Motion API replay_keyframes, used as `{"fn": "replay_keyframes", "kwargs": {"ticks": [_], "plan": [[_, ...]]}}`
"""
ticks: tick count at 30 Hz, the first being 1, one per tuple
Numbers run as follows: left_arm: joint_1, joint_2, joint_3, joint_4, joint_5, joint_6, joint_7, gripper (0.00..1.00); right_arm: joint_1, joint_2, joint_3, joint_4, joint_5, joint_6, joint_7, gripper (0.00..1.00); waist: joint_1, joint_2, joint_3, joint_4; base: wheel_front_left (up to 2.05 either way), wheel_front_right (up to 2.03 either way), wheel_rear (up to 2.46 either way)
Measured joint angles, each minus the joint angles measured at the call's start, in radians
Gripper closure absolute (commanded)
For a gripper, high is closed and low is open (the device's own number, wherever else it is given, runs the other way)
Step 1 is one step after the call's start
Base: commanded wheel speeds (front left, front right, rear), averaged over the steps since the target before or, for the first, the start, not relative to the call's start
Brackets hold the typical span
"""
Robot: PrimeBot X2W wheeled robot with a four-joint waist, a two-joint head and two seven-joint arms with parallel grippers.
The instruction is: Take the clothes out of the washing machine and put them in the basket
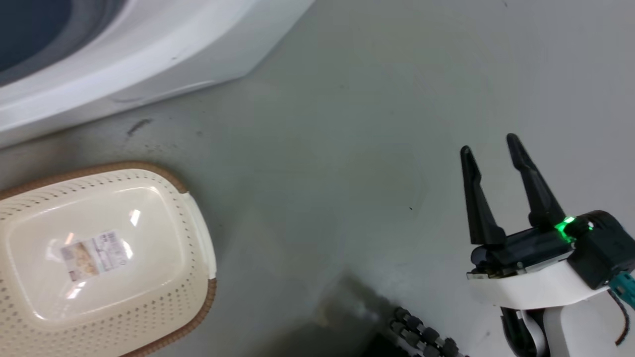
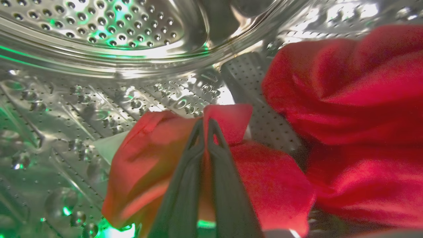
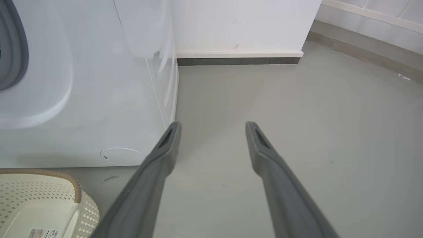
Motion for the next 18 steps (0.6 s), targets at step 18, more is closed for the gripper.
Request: {"fn": "replay_keyframes", "kwargs": {"ticks": [18], "plan": [[0.341,-0.232,0.028,0.126,-0.095,0.036,-0.538,1.00,0.053,0.001,-0.063,0.036,-0.119,0.000,0.000,0.00,-0.0002,0.0001,-0.323,0.148,0.00,0.00,0.00]]}}
